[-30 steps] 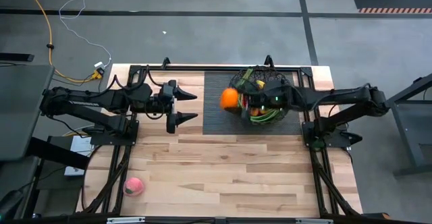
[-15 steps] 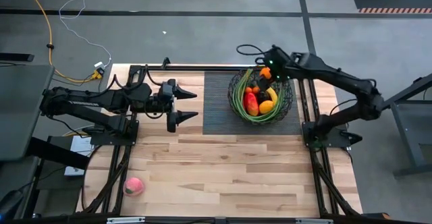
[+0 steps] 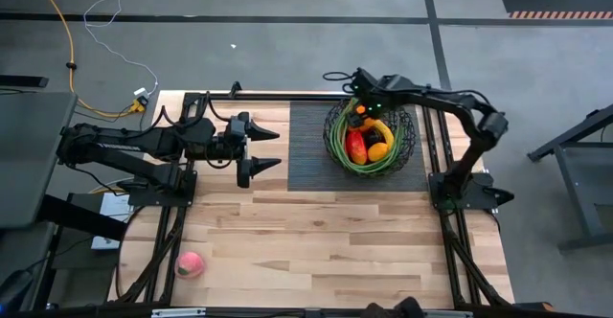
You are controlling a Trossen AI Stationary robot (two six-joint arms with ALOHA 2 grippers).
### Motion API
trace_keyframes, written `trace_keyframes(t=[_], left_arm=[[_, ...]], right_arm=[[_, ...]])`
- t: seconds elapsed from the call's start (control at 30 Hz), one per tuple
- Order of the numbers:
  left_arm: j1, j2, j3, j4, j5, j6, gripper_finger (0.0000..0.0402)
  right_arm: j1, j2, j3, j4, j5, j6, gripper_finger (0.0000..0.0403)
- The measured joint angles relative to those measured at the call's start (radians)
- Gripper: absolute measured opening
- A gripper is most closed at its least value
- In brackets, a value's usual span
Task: Build produce basket
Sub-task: Put the orange into the black basket
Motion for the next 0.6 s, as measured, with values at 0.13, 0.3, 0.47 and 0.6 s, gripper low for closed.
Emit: trace_keyframes(t=[0.13, 0.3, 0.47, 0.6], left_arm=[[0.0, 0.0, 0.0, 0.0, 0.0, 0.0, 0.0348], [0.0, 0.0, 0.0, 0.0, -0.01, 0.0, 0.0348], [0.0, 0.0, 0.0, 0.0, -0.023, 0.0, 0.0348], [0.0, 0.0, 0.0, 0.0, -0.022, -0.008, 0.0348]], right_arm=[[0.0, 0.033, 0.001, 0.014, 0.001, -0.007, 0.0341], [0.0, 0.039, 0.002, 0.037, 0.005, -0.019, 0.0342], [0.0, 0.041, 0.001, 0.051, -0.017, -0.008, 0.0342], [0.0, 0.041, 0.0, 0.056, -0.02, 0.002, 0.0342]])
